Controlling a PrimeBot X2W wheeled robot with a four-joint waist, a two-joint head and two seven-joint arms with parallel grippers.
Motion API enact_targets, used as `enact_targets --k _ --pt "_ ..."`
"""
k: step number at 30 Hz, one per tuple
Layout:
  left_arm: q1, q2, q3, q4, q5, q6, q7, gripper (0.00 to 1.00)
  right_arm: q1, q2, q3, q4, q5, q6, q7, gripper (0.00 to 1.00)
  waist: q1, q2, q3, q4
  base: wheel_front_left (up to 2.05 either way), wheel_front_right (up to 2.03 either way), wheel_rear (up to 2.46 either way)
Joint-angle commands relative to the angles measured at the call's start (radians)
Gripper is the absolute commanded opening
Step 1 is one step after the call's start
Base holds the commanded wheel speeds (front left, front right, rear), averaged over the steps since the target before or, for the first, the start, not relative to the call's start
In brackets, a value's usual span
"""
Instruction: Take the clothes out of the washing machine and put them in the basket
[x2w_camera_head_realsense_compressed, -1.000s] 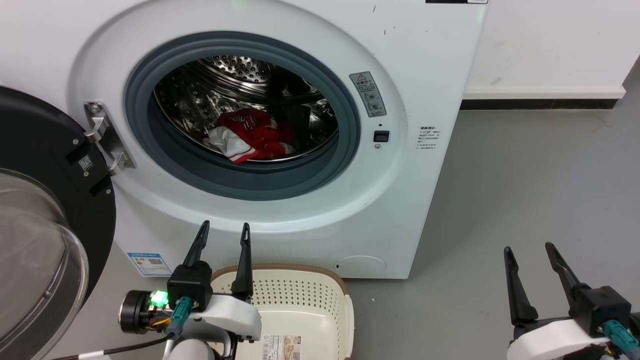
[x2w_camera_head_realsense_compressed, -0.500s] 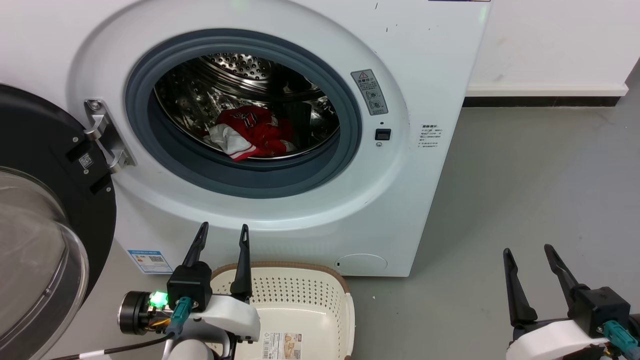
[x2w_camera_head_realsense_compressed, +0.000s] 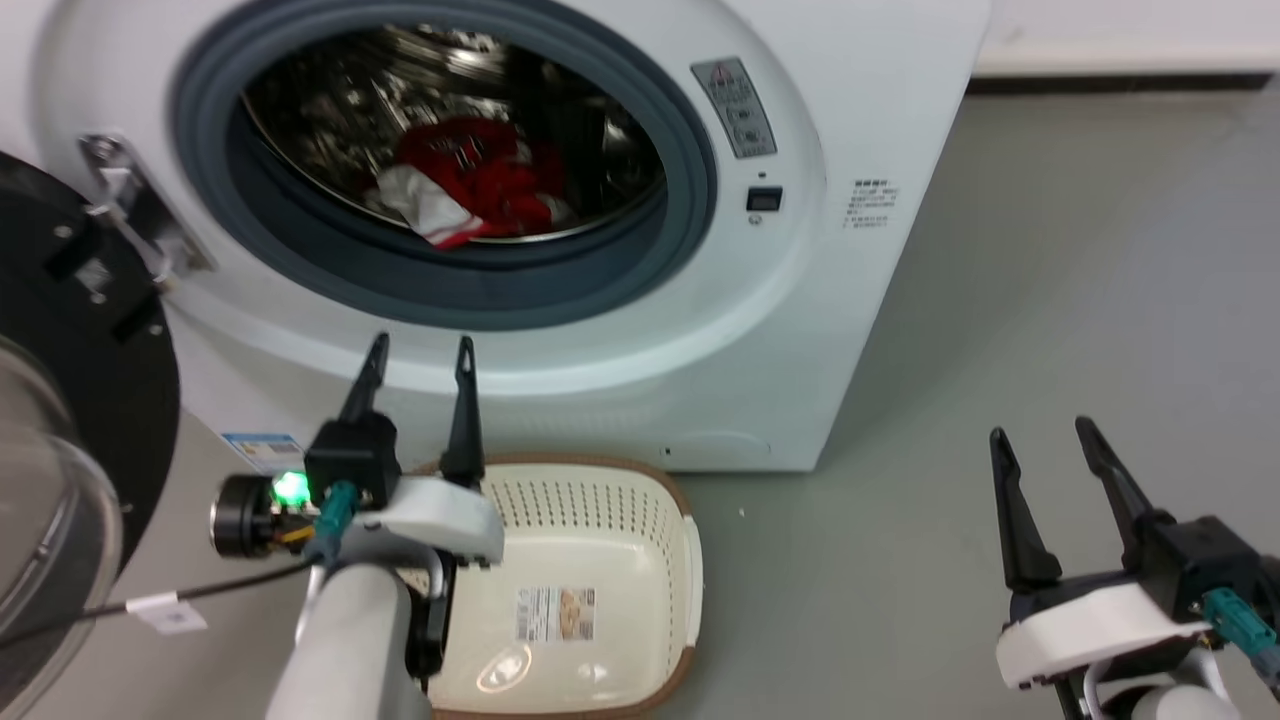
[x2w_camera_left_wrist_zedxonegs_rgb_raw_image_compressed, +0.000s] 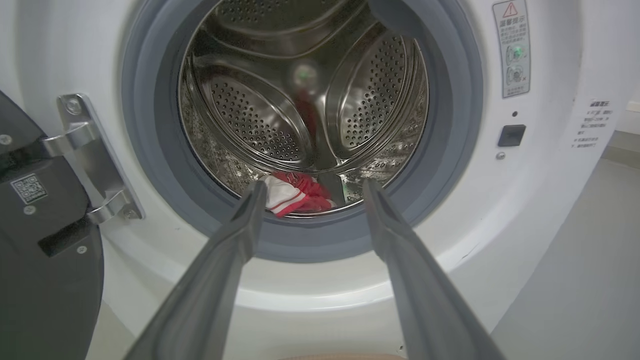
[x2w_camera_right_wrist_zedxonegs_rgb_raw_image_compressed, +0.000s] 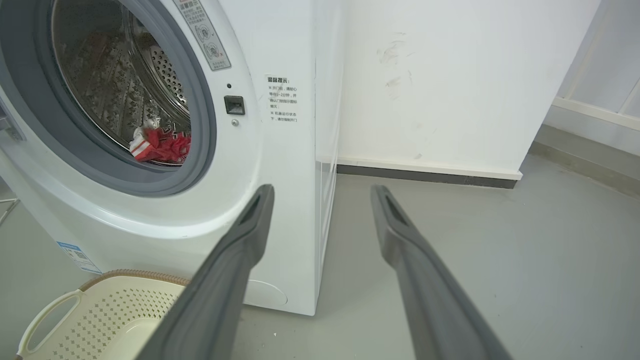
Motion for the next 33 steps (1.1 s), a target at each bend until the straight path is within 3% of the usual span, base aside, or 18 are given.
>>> enact_targets --k 1,11,23,33 --pt "-0.042 0.009 0.010 0.018 0.006 0.001 -0.003 1.00 -0.028 0.001 0.007 -0.006 -0.004 -0.001 -0.006 1.00 0.0000 0.0000 0.076 -0.025 0.00 0.00 0.00" --pt "-0.278 0.069 0.052 0.185 0.014 -0.014 -0.003 1.00 -0.132 0.002 0.055 0.007 0.008 -0.001 -0.035 1.00 0.0000 0.0000 0.244 -0.083 0.00 0.00 0.00" --pt "-0.596 0.215 0.047 0.475 0.054 -0.042 0.004 1.00 -0.200 0.002 0.104 0.039 0.056 -0.001 -0.080 1.00 0.0000 0.0000 0.387 -0.185 0.00 0.00 0.00" --pt "-0.850 0.338 0.016 0.613 0.098 -0.068 0.125 1.00 -0.232 0.002 0.142 0.094 0.101 -0.001 -0.110 1.00 0.0000 0.0000 0.434 -0.252 0.00 0.00 0.00"
